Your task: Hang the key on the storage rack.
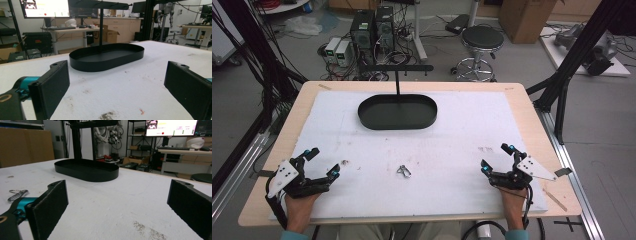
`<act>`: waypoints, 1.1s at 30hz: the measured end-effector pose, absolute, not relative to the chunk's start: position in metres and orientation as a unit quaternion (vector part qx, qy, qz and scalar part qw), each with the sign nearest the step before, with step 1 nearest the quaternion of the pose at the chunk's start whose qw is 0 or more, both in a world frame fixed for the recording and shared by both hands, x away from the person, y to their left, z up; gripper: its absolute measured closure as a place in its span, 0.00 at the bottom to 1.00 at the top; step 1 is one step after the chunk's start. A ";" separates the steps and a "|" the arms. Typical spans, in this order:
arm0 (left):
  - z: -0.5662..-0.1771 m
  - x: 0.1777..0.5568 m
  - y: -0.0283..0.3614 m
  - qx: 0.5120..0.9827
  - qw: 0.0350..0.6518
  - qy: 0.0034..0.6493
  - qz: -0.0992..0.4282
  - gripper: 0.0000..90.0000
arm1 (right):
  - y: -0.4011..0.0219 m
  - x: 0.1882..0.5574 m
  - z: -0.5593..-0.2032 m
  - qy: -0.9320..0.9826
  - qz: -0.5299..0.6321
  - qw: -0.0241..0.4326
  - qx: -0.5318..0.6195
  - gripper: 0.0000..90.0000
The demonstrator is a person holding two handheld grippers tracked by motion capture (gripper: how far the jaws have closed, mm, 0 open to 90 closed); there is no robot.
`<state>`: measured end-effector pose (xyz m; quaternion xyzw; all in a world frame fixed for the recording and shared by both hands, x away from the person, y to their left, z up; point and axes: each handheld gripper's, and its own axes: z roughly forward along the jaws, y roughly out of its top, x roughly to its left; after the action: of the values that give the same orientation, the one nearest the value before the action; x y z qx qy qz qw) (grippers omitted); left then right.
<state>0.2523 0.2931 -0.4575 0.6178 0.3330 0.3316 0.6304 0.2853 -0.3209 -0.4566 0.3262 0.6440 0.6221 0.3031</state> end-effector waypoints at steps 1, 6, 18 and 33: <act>-0.457 0.252 0.293 0.617 0.631 0.334 0.331 0.07 | -0.321 0.286 -0.457 0.643 0.624 0.302 0.326 0.03; -0.457 0.252 0.293 0.619 0.630 0.331 0.333 0.07 | -0.321 0.285 -0.457 0.644 0.622 0.303 0.326 0.03; -0.457 0.252 0.293 0.618 0.631 0.331 0.333 0.07 | -0.321 0.286 -0.456 0.645 0.622 0.302 0.326 0.03; -0.448 0.253 0.291 0.634 0.621 0.337 0.316 0.07 | -0.321 0.286 -0.456 0.643 0.624 0.301 0.326 0.03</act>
<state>0.2531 0.2912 -0.4483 0.6335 0.3369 0.3163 0.6206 0.2865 -0.3214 -0.4565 0.3263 0.6433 0.6237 0.3011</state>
